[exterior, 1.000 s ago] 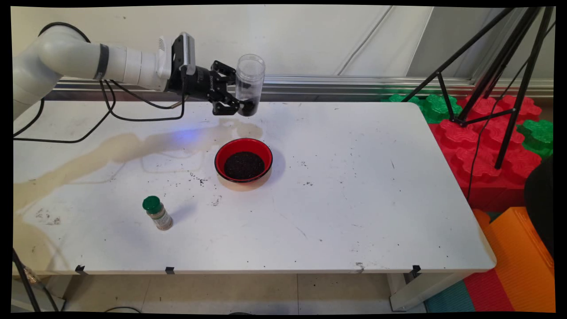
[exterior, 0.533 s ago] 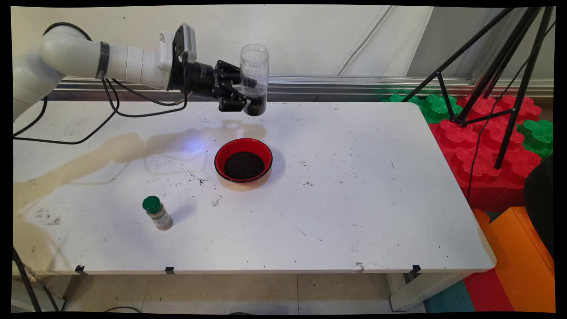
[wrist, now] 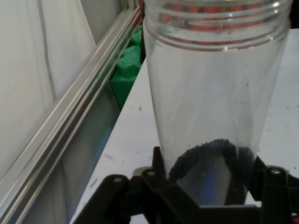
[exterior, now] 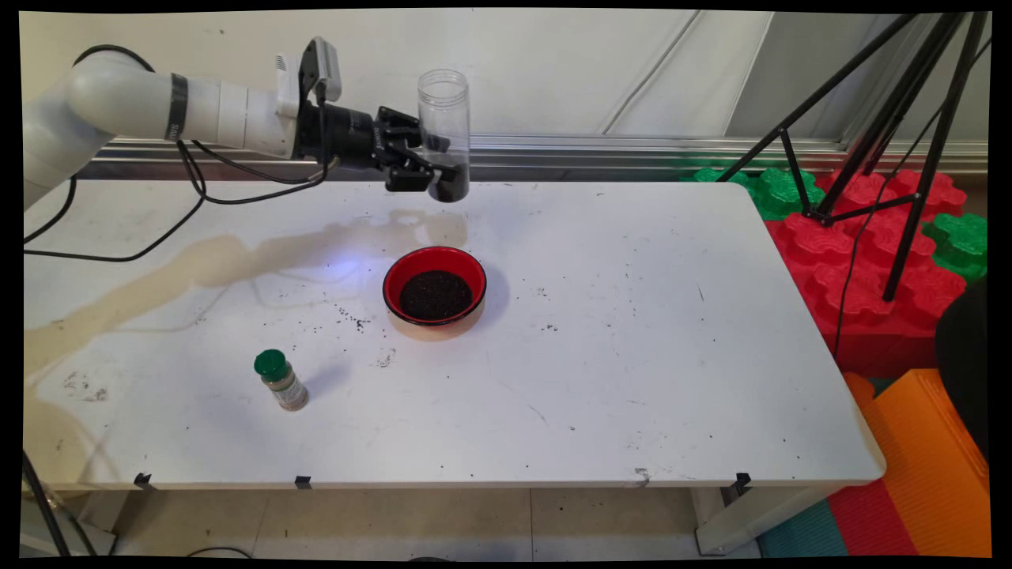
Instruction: Pour the black seasoning powder in the red bowl, then place the picked object on the table
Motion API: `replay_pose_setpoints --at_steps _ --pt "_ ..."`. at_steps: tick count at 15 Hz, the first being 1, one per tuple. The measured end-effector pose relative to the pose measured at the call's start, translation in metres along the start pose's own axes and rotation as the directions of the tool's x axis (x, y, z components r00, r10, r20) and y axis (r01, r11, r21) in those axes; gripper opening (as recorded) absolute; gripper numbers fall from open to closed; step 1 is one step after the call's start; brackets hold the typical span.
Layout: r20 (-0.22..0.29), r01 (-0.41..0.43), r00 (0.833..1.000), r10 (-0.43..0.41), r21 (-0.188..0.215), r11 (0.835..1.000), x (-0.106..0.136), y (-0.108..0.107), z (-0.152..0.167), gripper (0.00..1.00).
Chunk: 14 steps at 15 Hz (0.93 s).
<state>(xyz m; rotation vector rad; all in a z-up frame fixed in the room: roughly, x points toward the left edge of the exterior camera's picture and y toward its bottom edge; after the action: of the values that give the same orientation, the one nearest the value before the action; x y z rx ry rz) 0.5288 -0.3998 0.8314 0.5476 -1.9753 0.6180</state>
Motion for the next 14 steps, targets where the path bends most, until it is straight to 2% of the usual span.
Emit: replay_pose_setpoints --at_steps 8,14 --pt "0.009 0.054 0.999 -0.054 0.031 0.998 -0.027 -0.010 -0.020 0.00" --pt "0.026 0.087 0.996 -0.089 0.075 0.993 -0.064 -0.016 -0.043 0.00"
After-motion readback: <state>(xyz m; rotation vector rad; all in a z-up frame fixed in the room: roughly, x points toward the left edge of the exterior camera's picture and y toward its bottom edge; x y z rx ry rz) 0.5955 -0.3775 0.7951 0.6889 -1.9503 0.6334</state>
